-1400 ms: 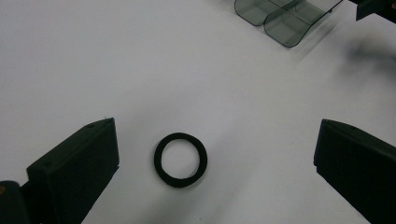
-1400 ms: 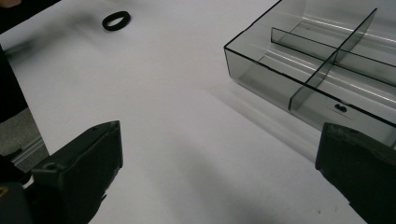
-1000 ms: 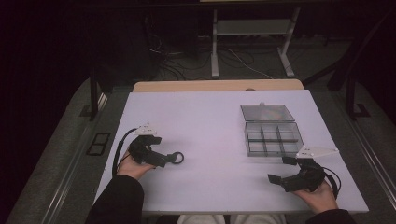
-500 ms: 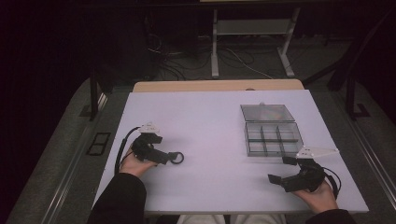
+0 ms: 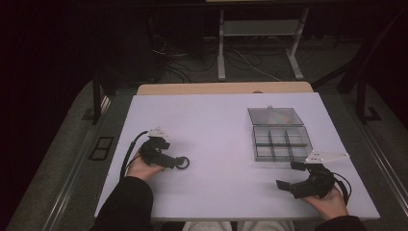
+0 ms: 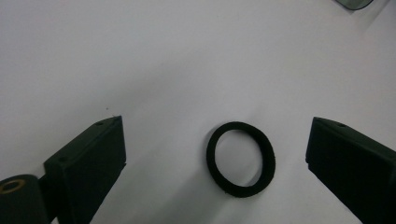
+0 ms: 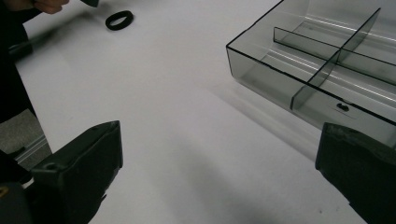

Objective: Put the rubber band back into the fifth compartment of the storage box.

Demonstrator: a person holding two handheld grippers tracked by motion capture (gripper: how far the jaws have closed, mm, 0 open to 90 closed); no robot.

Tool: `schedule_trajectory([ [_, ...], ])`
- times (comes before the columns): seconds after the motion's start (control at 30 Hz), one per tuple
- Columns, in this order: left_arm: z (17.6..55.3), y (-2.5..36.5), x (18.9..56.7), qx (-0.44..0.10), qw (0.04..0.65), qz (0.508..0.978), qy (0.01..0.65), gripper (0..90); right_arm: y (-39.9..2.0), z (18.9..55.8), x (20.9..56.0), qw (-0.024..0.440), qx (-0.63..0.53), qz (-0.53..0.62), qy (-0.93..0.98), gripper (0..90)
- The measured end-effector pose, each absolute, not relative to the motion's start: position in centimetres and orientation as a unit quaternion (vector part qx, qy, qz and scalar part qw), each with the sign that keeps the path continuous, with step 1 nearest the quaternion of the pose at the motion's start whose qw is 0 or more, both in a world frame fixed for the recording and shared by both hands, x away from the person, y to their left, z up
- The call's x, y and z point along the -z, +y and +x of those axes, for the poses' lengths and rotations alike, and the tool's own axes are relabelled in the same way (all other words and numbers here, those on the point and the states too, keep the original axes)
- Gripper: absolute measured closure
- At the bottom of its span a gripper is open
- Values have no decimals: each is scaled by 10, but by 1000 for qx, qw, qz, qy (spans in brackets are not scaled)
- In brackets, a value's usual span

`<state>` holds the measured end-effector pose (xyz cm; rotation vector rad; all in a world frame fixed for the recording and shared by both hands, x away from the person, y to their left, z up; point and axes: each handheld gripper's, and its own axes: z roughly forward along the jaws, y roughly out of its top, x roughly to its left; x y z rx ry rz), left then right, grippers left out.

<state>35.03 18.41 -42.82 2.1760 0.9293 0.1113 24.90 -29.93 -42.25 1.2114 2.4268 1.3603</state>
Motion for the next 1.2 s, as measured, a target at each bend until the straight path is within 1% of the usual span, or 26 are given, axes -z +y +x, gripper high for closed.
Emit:
schedule_trajectory([
  [0.23,352,182,433,-45,370,856,359,167,-299,249,423,53,-448,396,800,5],
  [0.47,352,180,434,-54,359,864,350,311,-299,249,423,52,-446,396,801,4],
  [0.9,351,175,437,-61,343,876,335,499,-298,249,423,52,-444,396,802,4],
  [1.03,350,174,437,-62,336,880,329,610,-298,249,424,52,-442,400,801,4],
  [1.2,350,175,436,-62,333,882,329,714,-298,250,424,53,-442,401,801,4],
])
